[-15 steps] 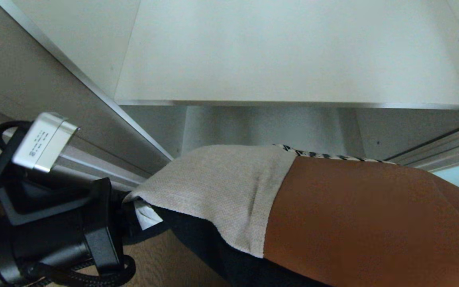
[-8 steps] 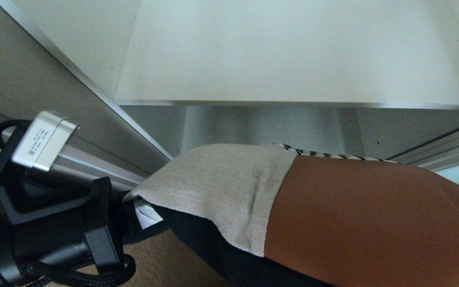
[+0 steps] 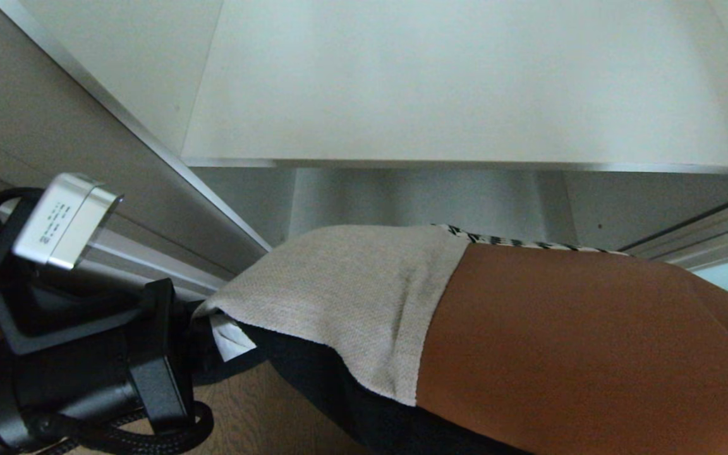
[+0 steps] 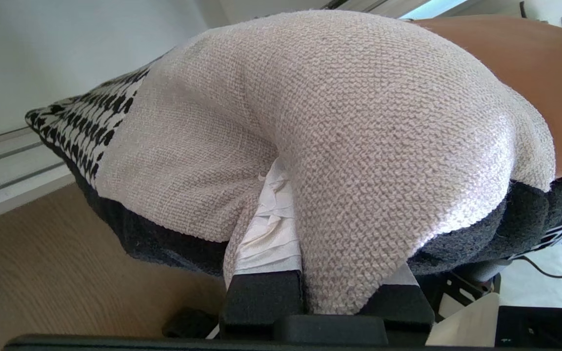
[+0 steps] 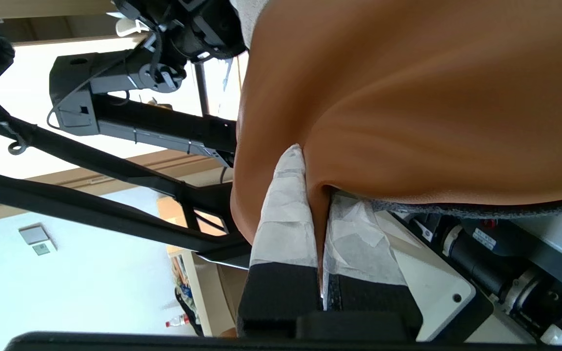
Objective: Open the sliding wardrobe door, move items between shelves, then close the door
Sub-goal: Place the pillow on the higher shelf
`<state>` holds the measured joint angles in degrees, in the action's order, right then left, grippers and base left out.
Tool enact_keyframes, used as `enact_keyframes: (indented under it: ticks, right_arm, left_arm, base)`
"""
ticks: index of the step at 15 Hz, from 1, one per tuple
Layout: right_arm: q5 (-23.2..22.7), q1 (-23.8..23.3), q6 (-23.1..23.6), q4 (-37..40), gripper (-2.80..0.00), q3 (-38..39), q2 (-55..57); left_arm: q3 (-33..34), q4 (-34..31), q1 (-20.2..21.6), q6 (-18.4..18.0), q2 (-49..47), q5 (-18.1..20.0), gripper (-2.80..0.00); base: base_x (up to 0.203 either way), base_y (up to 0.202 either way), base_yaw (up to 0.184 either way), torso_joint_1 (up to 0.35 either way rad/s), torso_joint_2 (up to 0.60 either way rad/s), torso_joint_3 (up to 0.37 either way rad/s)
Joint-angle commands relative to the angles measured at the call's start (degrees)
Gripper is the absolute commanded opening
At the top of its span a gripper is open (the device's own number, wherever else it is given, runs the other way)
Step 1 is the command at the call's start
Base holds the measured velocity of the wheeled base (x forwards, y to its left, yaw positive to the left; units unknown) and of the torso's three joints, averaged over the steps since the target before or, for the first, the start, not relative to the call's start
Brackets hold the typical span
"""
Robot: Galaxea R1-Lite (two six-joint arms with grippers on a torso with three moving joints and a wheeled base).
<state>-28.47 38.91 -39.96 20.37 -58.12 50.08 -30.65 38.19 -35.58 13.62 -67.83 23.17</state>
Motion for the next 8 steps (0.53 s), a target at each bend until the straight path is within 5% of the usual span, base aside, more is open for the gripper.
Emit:
enact_keyframes:
  ticks: [1, 8]
  right_arm:
    - [-0.3, 0.0, -0.1, 0.1, -2.80, 0.0, 0.3]
    - [-0.3, 0.0, 0.0, 0.5, -2.80, 0.2, -0.1]
  left_arm:
    - [-0.1, 0.3, 0.0, 0.1, -0.3, 0.2, -2.80]
    - [0.4, 0.1, 0.0, 0.0, -0.2, 0.2, -2.80]
  base:
    - [0.000, 0.000, 0.000, 0.000, 0.00, 0.000]
    - [0.000, 0.000, 0.000, 0.000, 0.00, 0.000]
